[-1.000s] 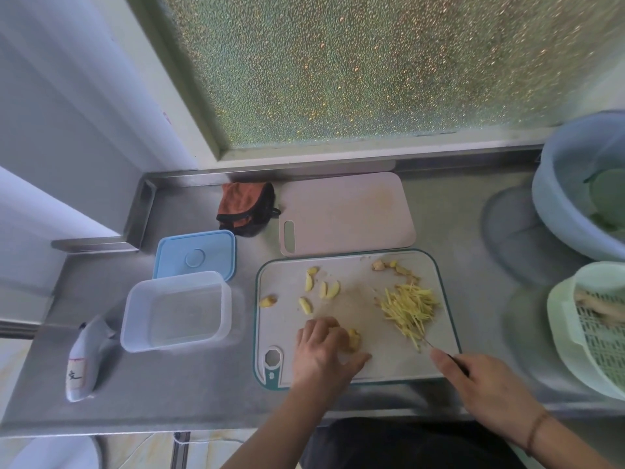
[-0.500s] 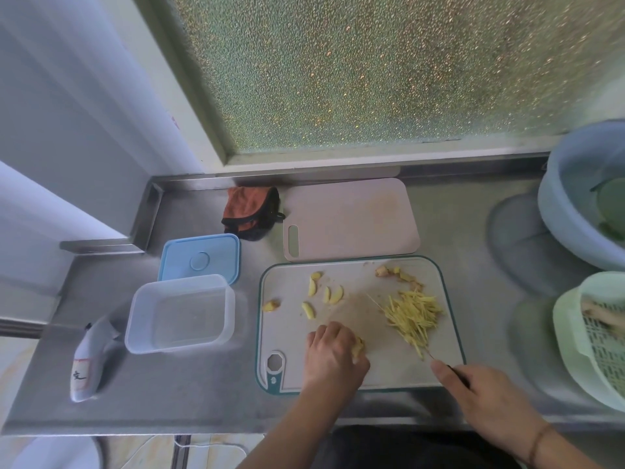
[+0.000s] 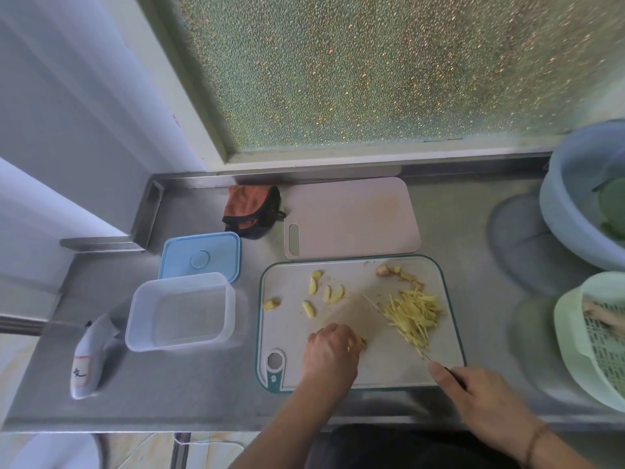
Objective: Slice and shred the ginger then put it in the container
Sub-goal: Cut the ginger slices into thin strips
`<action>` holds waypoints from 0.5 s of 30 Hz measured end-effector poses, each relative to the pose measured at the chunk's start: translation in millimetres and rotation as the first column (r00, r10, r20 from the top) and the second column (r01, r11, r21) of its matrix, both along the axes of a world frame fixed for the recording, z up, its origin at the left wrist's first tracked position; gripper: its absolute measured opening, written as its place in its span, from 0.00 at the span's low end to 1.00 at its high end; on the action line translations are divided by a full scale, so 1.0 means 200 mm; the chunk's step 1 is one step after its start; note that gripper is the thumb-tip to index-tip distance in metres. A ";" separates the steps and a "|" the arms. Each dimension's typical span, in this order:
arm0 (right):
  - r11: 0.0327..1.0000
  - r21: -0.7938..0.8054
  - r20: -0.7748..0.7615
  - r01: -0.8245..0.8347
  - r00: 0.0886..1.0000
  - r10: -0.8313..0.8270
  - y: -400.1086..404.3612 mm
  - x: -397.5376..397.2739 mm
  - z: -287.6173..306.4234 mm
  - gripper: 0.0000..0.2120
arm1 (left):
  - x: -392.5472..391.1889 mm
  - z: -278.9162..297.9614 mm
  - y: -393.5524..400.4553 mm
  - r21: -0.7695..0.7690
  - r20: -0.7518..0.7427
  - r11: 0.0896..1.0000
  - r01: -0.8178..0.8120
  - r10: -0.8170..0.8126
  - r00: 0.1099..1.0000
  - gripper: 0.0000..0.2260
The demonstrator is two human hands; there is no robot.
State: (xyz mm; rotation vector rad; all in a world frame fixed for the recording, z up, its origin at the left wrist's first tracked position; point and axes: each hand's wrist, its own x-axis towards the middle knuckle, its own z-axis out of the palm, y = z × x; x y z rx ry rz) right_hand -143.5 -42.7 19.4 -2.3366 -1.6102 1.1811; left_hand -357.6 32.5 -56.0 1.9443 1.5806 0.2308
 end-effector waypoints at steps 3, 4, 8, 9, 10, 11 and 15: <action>1.000 -0.016 -0.020 -0.008 1.000 0.008 -0.01 -0.01 -0.03 0.32 | -0.01 0.00 0.00 -0.028 0.021 1.000 -0.006 0.006 1.000 0.10; 1.000 -0.017 -0.028 -0.004 1.000 0.004 -0.02 -0.02 -0.04 0.32 | -0.02 0.00 0.00 -0.042 0.038 0.999 -0.020 0.021 0.999 0.10; 0.996 -0.052 -0.109 0.068 0.991 -0.073 -0.05 -0.06 -0.07 0.29 | -0.02 0.02 -0.02 -0.064 0.108 0.995 -0.081 0.087 0.990 0.07; 0.992 -0.084 -0.146 0.090 0.984 -0.101 -0.06 -0.08 -0.08 0.28 | -0.02 0.02 -0.02 -0.060 0.128 0.994 -0.092 0.099 0.987 0.06; 0.987 -0.116 -0.179 0.107 0.976 -0.126 -0.07 -0.09 -0.09 0.28 | -0.02 0.03 -0.03 -0.061 0.146 0.992 -0.108 0.116 0.983 0.05; 0.983 -0.137 -0.208 0.124 0.966 -0.151 -0.08 -0.11 -0.09 0.28 | -0.01 0.03 -0.03 -0.072 0.159 0.989 -0.127 0.137 0.978 0.04; 0.963 -0.179 -0.251 0.203 0.937 -0.244 -0.10 -0.17 -0.13 0.29 | 0.01 0.05 -0.05 -0.127 0.201 0.969 -0.211 0.233 0.951 0.04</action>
